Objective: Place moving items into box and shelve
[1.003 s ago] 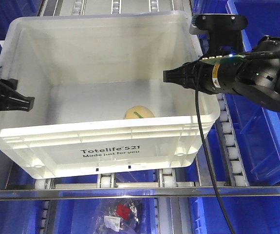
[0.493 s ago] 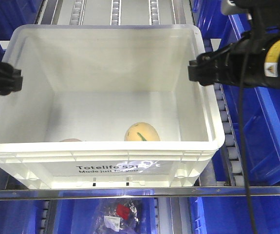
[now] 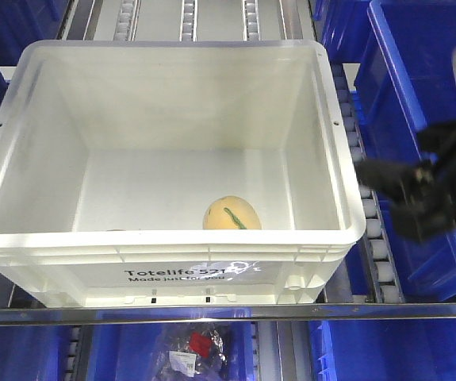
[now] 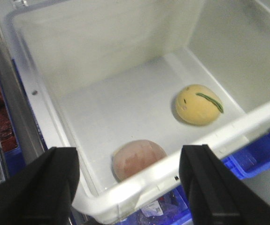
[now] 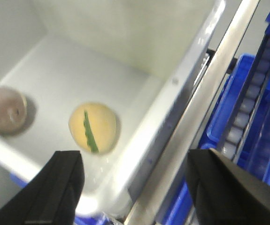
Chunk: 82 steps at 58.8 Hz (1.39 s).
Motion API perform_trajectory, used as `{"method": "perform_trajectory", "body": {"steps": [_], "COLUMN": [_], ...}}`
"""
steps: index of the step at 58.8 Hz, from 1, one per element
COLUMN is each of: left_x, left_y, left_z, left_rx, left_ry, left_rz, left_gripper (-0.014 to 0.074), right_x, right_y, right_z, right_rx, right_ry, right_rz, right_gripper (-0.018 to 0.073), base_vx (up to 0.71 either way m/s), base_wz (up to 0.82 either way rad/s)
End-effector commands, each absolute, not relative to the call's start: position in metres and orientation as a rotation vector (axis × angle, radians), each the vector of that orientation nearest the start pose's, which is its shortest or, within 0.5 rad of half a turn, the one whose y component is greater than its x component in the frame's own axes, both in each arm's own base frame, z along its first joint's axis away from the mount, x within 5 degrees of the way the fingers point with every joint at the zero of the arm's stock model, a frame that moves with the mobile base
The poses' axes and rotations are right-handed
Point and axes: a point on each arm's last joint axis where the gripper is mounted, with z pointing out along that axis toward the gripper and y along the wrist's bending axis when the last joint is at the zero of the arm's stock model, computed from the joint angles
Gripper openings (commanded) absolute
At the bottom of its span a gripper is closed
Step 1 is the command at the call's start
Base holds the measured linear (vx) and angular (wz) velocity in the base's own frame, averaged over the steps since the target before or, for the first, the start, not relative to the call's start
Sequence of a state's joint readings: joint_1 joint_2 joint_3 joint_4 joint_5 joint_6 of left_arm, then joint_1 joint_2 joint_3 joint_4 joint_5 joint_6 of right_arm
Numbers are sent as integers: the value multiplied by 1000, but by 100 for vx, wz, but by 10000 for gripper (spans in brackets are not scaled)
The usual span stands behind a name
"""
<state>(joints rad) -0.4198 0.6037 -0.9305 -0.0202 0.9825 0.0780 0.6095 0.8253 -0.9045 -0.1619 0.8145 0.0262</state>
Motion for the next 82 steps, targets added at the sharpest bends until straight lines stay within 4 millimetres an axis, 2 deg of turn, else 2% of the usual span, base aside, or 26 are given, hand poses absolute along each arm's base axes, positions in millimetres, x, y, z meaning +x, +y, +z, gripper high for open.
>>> {"method": "perform_trajectory", "body": {"steps": [1, 14, 23, 29, 42, 49, 55, 82], "left_x": [70, 64, 65, 64, 64, 64, 63, 59], "left_y": [-36, -34, -35, -36, -38, -38, -38, -33], "left_z": [390, 372, 368, 368, 369, 369, 369, 371], "left_rx": [557, 558, 557, 555, 551, 548, 551, 527], "left_ry": [1985, 2014, 2024, 2024, 2024, 2017, 2025, 1999], "left_rz": [-251, -261, -273, -292, -320, -321, -320, -295], "left_gripper": [549, 536, 454, 344, 104, 18, -25, -22], "right_x": [119, 90, 84, 83, 83, 83, 82, 82], "right_y": [71, 56, 52, 52, 51, 51, 51, 51], "right_z": [366, 356, 356, 354, 354, 353, 352, 352], "right_rx": [-742, -714, -695, -700, -702, -701, -706, -708], "right_ry": [1994, 1972, 1985, 2001, 2009, 2011, 2032, 2035], "right_rz": [154, 233, 248, 245, 243, 244, 241, 240], "right_gripper": [503, 501, 459, 372, 98, -22, -17, -16], "base_vx": [0, 0, 0, 0, 0, 0, 0, 0], "base_wz": [0, 0, 0, 0, 0, 0, 0, 0]}}
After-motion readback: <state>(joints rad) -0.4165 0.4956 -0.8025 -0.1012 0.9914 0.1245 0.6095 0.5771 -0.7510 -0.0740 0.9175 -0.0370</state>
